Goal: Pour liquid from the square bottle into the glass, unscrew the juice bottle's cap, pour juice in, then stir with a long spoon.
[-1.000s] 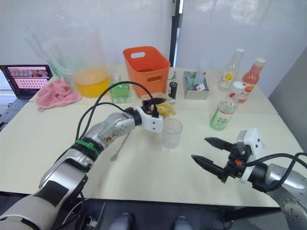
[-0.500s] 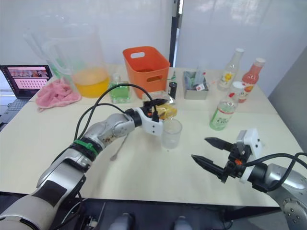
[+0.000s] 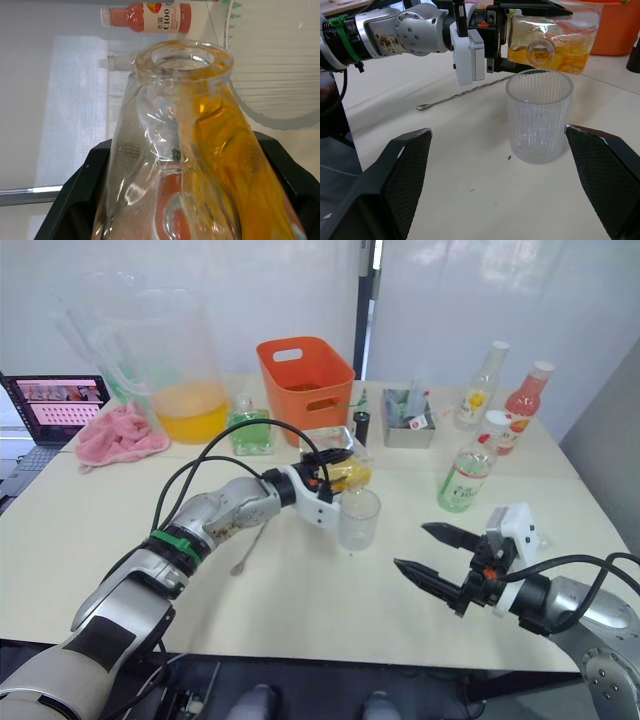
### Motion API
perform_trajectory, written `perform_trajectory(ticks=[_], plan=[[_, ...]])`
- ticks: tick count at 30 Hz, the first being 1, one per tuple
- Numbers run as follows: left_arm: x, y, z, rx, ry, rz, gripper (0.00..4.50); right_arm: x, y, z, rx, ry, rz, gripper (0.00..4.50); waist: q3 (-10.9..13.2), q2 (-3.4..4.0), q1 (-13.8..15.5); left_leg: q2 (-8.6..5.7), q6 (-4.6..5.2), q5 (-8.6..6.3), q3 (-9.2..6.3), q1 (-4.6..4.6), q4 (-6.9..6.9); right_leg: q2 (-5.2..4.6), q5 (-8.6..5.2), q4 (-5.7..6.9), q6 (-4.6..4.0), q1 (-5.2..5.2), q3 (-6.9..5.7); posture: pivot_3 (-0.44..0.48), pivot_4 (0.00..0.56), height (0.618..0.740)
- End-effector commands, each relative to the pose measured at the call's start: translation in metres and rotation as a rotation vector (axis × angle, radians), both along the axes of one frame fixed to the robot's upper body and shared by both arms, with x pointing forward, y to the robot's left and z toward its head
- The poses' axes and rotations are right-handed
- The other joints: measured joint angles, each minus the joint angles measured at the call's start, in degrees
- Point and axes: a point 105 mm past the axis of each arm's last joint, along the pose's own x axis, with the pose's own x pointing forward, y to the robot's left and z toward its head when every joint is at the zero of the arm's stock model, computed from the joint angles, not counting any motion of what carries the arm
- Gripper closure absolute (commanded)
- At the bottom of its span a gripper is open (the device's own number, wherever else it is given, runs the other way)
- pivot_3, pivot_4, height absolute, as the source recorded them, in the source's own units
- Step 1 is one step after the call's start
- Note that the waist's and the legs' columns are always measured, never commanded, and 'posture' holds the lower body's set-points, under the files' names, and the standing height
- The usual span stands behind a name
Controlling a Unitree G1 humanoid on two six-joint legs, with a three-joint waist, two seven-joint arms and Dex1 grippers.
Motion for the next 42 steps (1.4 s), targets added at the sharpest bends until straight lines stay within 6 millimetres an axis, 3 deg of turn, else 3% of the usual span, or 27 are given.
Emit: perform_trajectory(ticks=[1,42], plan=[[-0.010,-0.011,0.037,-0.085,-0.121,-0.058,1.68,-0.002,0.002,0.009,0.014,-0.034,0.011,0.01,0.0,0.00,0.0,0.00,0.00,0.00,0.00,0.00,0.00,0.00,0.00,0.00,0.00,0.00,0.00,0.000,0.150,0.740],[-0.009,-0.014,0.047,-0.060,-0.244,-0.055,1.68,-0.002,0.004,0.005,0.024,-0.026,0.019,0.01,0.0,0.00,0.0,0.00,-0.02,0.01,0.00,0.00,0.00,0.00,0.04,0.01,-0.06,0.00,0.00,0.000,0.150,0.740]])
